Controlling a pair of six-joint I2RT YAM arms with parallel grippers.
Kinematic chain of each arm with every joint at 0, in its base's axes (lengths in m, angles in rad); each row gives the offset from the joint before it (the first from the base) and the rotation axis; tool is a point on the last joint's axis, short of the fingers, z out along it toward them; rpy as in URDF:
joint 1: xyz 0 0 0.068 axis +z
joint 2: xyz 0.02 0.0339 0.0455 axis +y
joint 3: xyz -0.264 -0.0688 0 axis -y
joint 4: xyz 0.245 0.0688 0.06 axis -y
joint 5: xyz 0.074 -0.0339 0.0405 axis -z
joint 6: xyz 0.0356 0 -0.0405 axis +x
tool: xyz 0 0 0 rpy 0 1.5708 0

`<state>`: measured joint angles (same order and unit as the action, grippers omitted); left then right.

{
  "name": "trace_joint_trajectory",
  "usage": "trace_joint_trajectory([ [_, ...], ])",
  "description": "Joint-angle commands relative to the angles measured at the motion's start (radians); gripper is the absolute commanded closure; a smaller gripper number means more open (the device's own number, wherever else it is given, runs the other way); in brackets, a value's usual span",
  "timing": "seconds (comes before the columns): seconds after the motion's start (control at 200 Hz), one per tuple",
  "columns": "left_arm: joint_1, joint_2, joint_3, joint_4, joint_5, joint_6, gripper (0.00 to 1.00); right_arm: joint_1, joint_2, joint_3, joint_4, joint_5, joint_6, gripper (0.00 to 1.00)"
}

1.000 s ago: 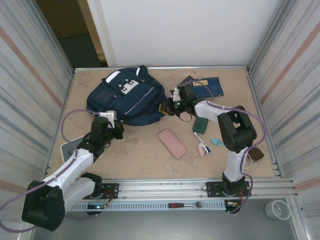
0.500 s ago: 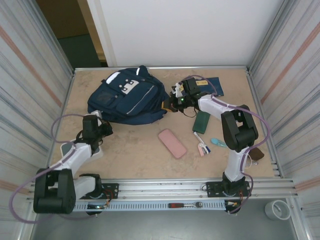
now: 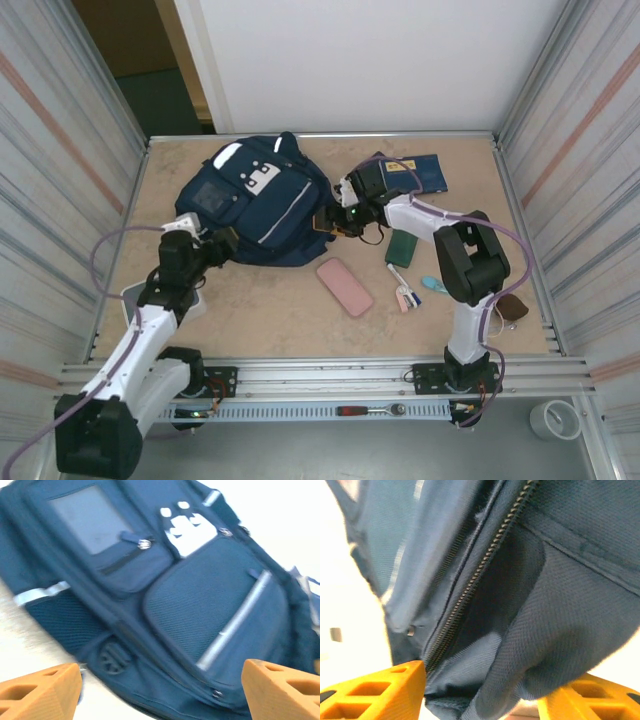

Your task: Pack books, pencil case, and school supplies into a backpack

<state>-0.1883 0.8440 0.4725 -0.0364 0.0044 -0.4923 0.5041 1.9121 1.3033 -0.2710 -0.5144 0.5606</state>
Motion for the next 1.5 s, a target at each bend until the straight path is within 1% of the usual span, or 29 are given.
trace_joint_trajectory([
  [0.0, -0.106, 0.069, 0.092, -0.055, -0.097, 0.114, 0.15, -0.039, -0.118, -0.055, -0.049, 0.161, -0.067, 0.35],
  [0.095, -0.184, 0.233, 0.213, -0.085, -0.086, 0.207, 0.14, -0.059, -0.200, -0.116, -0.009, 0.196, -0.061, 0.31],
  [0.165, -0.234, 0.386, 0.313, -0.119, -0.080, 0.288, 0.13, -0.071, -0.242, -0.157, 0.019, 0.210, -0.053, 0.30],
  [0.266, -0.285, 0.590, 0.465, -0.198, -0.089, 0.389, 0.12, -0.092, -0.279, -0.201, 0.039, 0.215, -0.043, 0.29],
  [0.336, -0.307, 0.705, 0.561, -0.250, -0.098, 0.445, 0.11, -0.109, -0.294, -0.229, 0.047, 0.209, -0.041, 0.29],
  [0.461, -0.327, 0.852, 0.687, -0.306, -0.107, 0.509, 0.07, -0.136, -0.306, -0.272, 0.070, 0.191, -0.038, 0.28],
  [0.636, -0.327, 0.983, 0.787, -0.346, -0.096, 0.548, 0.05, -0.158, -0.296, -0.294, 0.089, 0.156, -0.032, 0.27],
  [0.671, -0.327, 1.007, 0.803, -0.353, -0.114, 0.549, 0.06, -0.161, -0.289, -0.292, 0.089, 0.154, -0.033, 0.27],
  [0.706, -0.327, 1.032, 0.827, -0.367, -0.134, 0.549, 0.09, -0.163, -0.282, -0.294, 0.091, 0.149, -0.029, 0.27],
  [0.777, -0.327, 1.064, 0.863, -0.388, -0.156, 0.555, 0.24, -0.164, -0.269, -0.291, 0.095, 0.132, -0.024, 0.27],
  [0.897, -0.327, 1.062, 0.889, -0.387, -0.148, 0.567, 0.53, -0.169, -0.259, -0.283, 0.083, 0.124, -0.029, 0.27],
  [0.937, -0.327, 1.038, 0.886, -0.381, -0.136, 0.575, 0.68, -0.170, -0.260, -0.280, 0.072, 0.127, -0.035, 0.27],
  [0.957, -0.327, 1.021, 0.879, -0.373, -0.129, 0.581, 0.78, -0.173, -0.264, -0.280, 0.066, 0.129, -0.038, 0.27],
  [0.982, -0.326, 0.994, 0.869, -0.359, -0.120, 0.592, 0.88, -0.175, -0.269, -0.280, 0.058, 0.134, -0.041, 0.27],
  [1.012, -0.323, 0.955, 0.851, -0.336, -0.106, 0.607, 0.94, -0.179, -0.278, -0.282, 0.048, 0.145, -0.047, 0.27],
  [1.047, -0.315, 0.903, 0.827, -0.303, -0.069, 0.627, 0.99, -0.184, -0.290, -0.283, 0.034, 0.154, -0.054, 0.27],
  [1.102, -0.286, 0.815, 0.787, -0.246, 0.021, 0.636, 1.00, -0.186, -0.312, -0.283, 0.006, 0.185, -0.076, 0.27],
  [1.137, -0.258, 0.763, 0.764, -0.211, 0.115, 0.625, 1.00, -0.184, -0.330, -0.285, -0.014, 0.213, -0.093, 0.27],
  [1.217, -0.180, 0.665, 0.707, -0.113, 0.332, 0.570, 1.00, -0.176, -0.365, -0.298, -0.042, 0.268, -0.124, 0.26],
  [1.323, -0.086, 0.589, 0.645, 0.012, 0.532, 0.495, 1.00, -0.158, -0.403, -0.317, -0.060, 0.328, -0.142, 0.26],
  [1.383, -0.045, 0.573, 0.637, 0.040, 0.602, 0.475, 1.00, -0.154, -0.419, -0.324, -0.067, 0.359, -0.146, 0.25],
  [1.493, -0.003, 0.570, 0.643, 0.038, 0.633, 0.457, 1.00, -0.154, -0.433, -0.326, -0.075, 0.394, -0.147, 0.24],
])
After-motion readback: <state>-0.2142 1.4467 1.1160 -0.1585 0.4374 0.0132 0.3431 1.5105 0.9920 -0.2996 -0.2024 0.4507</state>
